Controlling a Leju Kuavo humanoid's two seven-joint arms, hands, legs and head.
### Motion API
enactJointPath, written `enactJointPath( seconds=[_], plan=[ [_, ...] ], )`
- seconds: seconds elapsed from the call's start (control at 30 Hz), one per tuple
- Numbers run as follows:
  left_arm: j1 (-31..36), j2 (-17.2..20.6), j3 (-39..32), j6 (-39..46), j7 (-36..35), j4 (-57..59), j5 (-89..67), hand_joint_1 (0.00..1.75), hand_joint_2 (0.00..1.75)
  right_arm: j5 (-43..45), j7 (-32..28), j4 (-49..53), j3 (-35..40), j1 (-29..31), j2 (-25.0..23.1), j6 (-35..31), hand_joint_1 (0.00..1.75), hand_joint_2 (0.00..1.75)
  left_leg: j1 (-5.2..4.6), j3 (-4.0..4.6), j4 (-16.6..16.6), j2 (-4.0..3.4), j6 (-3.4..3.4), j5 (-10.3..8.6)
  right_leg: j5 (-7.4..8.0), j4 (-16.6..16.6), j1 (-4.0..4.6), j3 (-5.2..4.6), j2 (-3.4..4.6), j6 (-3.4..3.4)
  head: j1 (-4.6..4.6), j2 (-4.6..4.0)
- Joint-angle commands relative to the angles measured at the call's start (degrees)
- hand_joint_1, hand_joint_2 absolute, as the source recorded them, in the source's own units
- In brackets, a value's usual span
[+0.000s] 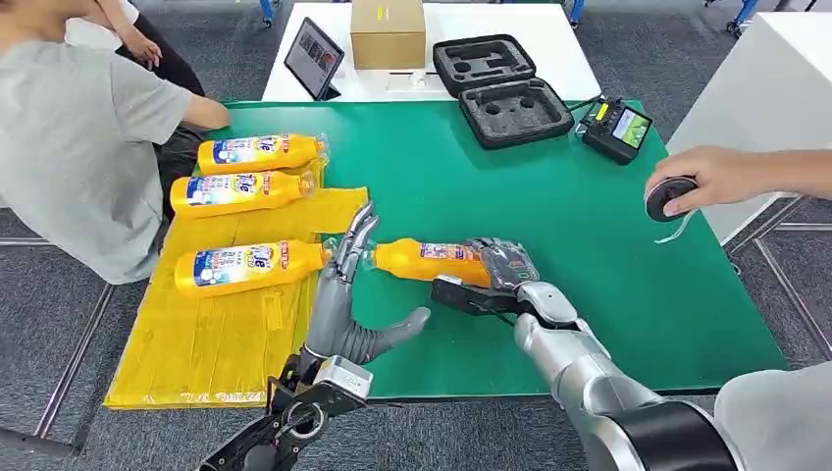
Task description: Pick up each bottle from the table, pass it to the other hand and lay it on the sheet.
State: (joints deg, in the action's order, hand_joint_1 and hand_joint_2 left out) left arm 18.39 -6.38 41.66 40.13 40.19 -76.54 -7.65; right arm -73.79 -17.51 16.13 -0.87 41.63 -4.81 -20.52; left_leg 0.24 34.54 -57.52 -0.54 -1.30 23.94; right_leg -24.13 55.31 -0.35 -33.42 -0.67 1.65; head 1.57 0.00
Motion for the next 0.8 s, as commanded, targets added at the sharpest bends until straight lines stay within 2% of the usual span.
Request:
enactJointPath(
  seconds=[0.03,0.07,0.1,0.27,0.43,0.6,0.7,0.8],
  plan=[
    [0.8,1.6,0.3,-0.1,-0.2,1.3,0.0,0.0,1.75,0.1,0.5,-3.5,-0.8,-1.3,0.3,1.6,1.57,1.75,0.04,-0.21,0.1,0.12,0.08,0.02,-0.04,-0.1,0.03,0.23,-0.03,-0.06,0.02,0.0],
    [0.8,1.6,0.2,-0.1,-0.2,1.3,0.0,0.0,1.75,-0.1,0.7,-3.6,-0.6,-1.4,0.3,2.1,1.55,1.75,0.04,-0.16,0.1,0.1,0.06,0.01,-0.03,-0.1,0.02,0.19,-0.03,-0.05,0.02,0.0],
    [0.9,1.6,0.3,-0.1,-0.2,1.2,0.1,0.0,1.75,0.2,0.4,-3.6,-0.8,-1.6,0.3,2.7,1.75,1.75,0.04,-0.15,0.1,0.09,0.05,0.01,-0.02,-0.1,0.02,0.18,-0.04,-0.04,0.02,0.0],
    [0.2,1.4,-0.6,-0.1,-0.2,1.3,-0.5,0.0,1.75,3.1,-2.5,-2.6,-3.2,-2.4,-0.3,2.1,1.75,1.75,0.05,-0.3,0.1,0.13,0.07,0.02,-0.04,-0.1,0.03,0.34,-0.05,-0.06,0.0,0.0],
    [-1.7,0.3,-4.5,-0.1,-0.2,-0.9,-1.2,0.0,1.75,6.8,-6.7,-2.2,-5.8,-2.0,-1.5,-1.7,1.75,1.75,0.03,-0.38,0.1,0.0,0.11,0.04,-0.02,-0.1,0.0,0.34,0.12,-0.08,0.0,0.0],
    [-3.7,-3.2,-11.2,-0.1,-0.2,-2.0,-1.0,0.0,1.75,10.4,-11.2,-1.7,-7.6,-1.9,-2.3,-5.9,1.75,1.75,0.03,-0.23,0.0,0.01,0.07,0.05,-0.04,0.0,0.01,0.21,0.09,-0.05,0.02,0.0],
    [-4.8,-6.8,-17.5,-0.1,-0.2,-0.9,0.5,0.0,1.75,12.9,-13.9,-1.2,-8.2,-2.3,-2.9,-8.4,1.75,1.75,0.01,-0.18,0.0,-0.01,0.05,0.04,-0.02,0.0,-0.01,0.16,0.1,-0.03,0.02,0.0],
    [-4.9,-7.2,-18.2,-0.1,-0.2,-0.7,0.9,0.0,1.75,13.4,-14.2,-1.2,-8.3,-2.3,-3.0,-8.7,1.75,1.75,0.01,-0.13,0.0,-0.01,0.04,0.04,-0.02,0.0,0.0,0.13,0.09,-0.03,0.02,0.0]
  ],
)
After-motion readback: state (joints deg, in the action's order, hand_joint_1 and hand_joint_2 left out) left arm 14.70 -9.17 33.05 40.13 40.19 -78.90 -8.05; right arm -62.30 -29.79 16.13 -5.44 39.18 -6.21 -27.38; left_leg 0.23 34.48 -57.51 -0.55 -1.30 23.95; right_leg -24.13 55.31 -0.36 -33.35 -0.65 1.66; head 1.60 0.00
